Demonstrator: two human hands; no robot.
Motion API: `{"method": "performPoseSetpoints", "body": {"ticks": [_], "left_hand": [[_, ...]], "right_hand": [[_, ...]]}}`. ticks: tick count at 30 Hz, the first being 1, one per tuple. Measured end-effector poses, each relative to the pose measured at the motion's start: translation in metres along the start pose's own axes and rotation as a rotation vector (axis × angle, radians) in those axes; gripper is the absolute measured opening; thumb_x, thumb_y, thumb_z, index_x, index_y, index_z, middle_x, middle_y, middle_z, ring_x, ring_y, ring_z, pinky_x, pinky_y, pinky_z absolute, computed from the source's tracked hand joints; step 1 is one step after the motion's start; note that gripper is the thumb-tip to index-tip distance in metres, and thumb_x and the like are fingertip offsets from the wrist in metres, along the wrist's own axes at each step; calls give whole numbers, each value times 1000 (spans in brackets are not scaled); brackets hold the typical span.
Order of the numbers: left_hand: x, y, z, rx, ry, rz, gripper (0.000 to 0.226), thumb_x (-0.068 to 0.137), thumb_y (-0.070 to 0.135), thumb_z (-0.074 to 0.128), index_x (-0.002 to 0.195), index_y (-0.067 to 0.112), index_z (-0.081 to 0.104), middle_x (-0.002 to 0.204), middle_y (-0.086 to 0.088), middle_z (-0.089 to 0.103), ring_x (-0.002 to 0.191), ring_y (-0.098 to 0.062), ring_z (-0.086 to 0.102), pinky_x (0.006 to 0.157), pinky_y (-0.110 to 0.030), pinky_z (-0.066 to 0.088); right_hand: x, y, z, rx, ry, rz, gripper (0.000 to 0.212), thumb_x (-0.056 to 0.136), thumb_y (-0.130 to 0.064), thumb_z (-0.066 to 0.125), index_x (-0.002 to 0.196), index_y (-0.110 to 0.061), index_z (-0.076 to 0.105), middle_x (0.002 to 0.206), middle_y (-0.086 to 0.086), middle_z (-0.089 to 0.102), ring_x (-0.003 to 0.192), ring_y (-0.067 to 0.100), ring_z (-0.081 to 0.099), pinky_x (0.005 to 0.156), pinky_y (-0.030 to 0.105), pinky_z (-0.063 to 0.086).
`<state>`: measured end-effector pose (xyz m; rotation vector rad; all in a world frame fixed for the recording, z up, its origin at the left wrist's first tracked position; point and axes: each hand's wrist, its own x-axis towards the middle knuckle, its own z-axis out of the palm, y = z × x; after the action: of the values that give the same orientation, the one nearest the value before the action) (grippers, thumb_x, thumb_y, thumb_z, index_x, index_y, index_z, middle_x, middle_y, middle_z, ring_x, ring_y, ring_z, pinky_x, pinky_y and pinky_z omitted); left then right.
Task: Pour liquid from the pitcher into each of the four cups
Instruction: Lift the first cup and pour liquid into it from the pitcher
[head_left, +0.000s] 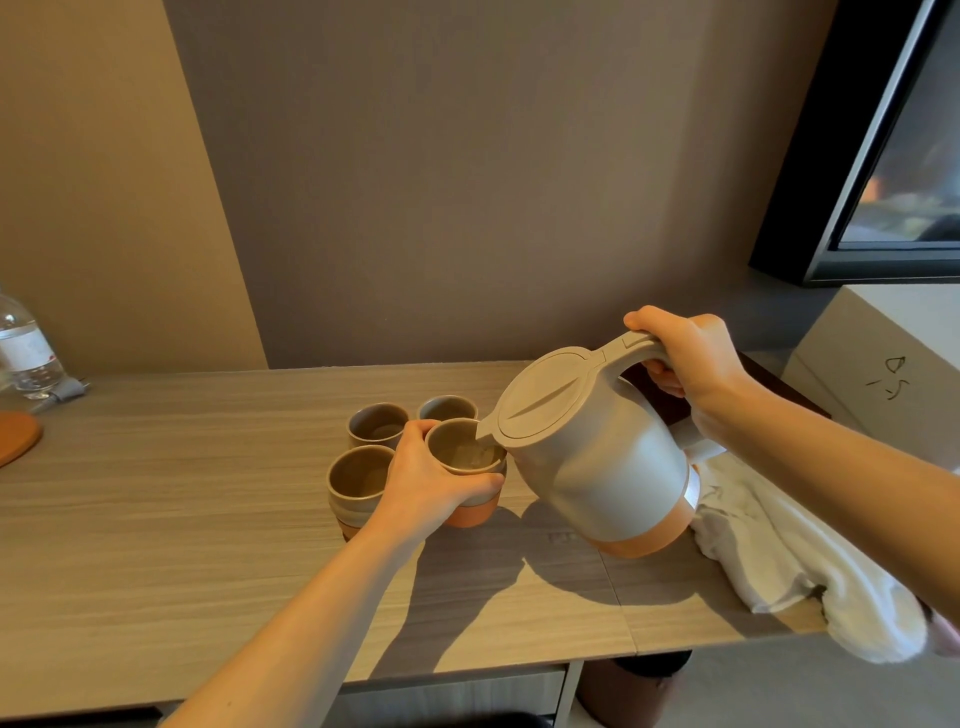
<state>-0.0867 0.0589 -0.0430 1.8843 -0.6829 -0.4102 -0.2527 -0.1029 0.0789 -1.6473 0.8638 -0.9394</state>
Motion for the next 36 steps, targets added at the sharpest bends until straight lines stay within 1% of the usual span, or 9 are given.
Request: {"method": "performPoseSetpoints", "body": {"ticks": [4,9,13,17,23,27,31,34,36], "left_hand": [[0,-1,1,-4,3,5,92,57,39,93,127,34,33,124,10,48,112,-14,47,85,-30,47],[0,-2,1,-10,8,-1,95,58,38,92,131,32,33,124,11,46,113,-14,46,88,-31,47],[1,-2,3,-22,11,-10,92,58,37,92,128,34,32,123,10,46,111,-13,45,85,-29,44],[2,0,4,-24,15,-18,92,60,39,91,131,32,33,123,10,46,111,-13,44,84,-29,44],[7,3,3,-61,15,-21,92,57,44,91,128,34,34,126,6,50,112,-17,50,82,-32,46],[10,7,3,-17,35,-15,93,58,44,91,129,33,32,127,6,48,114,-18,48,82,-32,46],[10,7,8,14,64,-25,95,57,45,91,130,31,32,128,5,48,113,-17,48,83,-33,47],[8,6,13,40,77,-19,95,58,45,90,132,27,33,127,4,50,109,-15,47,82,-31,46],[6,5,17,68,99,-20,95,59,45,90,134,25,33,128,3,50,108,-14,47,81,-29,45]], "right_hand": [[1,2,1,2,5,4,30,87,-31,62,67,-8,61,61,7,51,58,13,48,57,23,39],[0,7,1,29,13,5,31,86,-29,62,64,-8,60,55,5,48,52,12,45,53,22,37],[1,14,-1,60,43,18,31,86,-31,63,66,-8,60,58,5,51,56,13,48,58,24,40],[3,23,-3,106,77,44,29,85,-33,63,68,-9,61,64,6,55,62,14,51,62,26,42],[3,33,-8,219,105,98,32,82,-34,64,63,-10,54,58,3,48,52,12,42,54,25,36],[4,37,-9,276,117,101,30,81,-31,64,61,-10,55,54,0,48,44,8,39,49,22,33],[3,40,-9,267,135,103,28,84,-32,64,68,-10,59,62,4,53,52,11,44,55,23,37],[3,44,-11,267,139,98,26,85,-31,63,70,-10,61,64,3,55,55,11,46,56,22,38],[4,47,-13,269,146,103,26,85,-32,64,79,-7,63,70,4,57,60,12,49,57,22,39]]}}
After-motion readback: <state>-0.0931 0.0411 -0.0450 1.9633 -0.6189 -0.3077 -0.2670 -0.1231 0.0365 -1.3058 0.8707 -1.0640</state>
